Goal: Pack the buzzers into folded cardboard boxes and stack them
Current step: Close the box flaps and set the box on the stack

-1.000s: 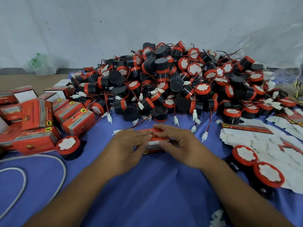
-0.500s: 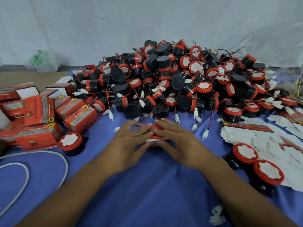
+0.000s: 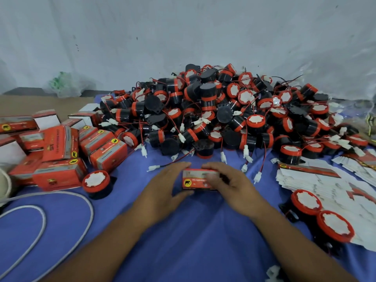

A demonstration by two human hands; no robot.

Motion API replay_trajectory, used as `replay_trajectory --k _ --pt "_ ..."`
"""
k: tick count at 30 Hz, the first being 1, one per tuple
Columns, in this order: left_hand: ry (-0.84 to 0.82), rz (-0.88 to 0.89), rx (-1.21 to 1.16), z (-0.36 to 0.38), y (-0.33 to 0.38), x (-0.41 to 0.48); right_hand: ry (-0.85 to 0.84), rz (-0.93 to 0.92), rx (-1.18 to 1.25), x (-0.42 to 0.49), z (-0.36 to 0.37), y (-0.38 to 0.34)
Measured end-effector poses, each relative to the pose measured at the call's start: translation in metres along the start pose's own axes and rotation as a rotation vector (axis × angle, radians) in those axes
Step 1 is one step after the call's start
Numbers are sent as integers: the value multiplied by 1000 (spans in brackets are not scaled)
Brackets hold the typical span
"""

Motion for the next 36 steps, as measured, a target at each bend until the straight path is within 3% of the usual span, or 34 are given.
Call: replay_trajectory --k 4,8,12,14,17,19,21,23,26,27,31,36 --pt "-5 -65 -125 -13 -7 3 -155 0 12 -4 14 -2" --pt "-46 -99 -145 -8 -12 5 -98 -177 -243 5 7 -19" --pt "-138 -128 -178 6 -9 13 -112 -128 -206 4 1 -13" --pt "-104 -95 -199 7 -9 12 -119 -81 -138 2 5 -9" --pt "133 -110 -142 -19 -17 12 -89 -51 -171 3 4 -4" --pt "434 -146 -78 -66 -31 11 -6 -42 -274 5 -11 -1" --pt "773 -114 131 -126 -49 3 120 -28 -418 5 -38 3" --pt "928 -210 282 -175 -91 -3 218 29 -594 2 -65 10" --pt "857 -669 238 -199 -162 -8 303 222 -802 -10 -103 26" --pt "826 -721 287 -195 -165 -10 314 289 -855 -15 -114 31" --pt "744 -613 423 -177 -133 -9 162 566 -1011 -30 -135 52" --pt "728 -604 521 -173 -131 -8 192 643 -1101 -40 -153 43"
Point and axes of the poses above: each hand's wrist, its own x-axis towards the middle knuckle, its own z-axis out of the palm, y = z × x, the point moved 9 cm from there along x, towards the middle knuckle, and after that the axes turned 14 degrees about -z, right-handed, at the moved point
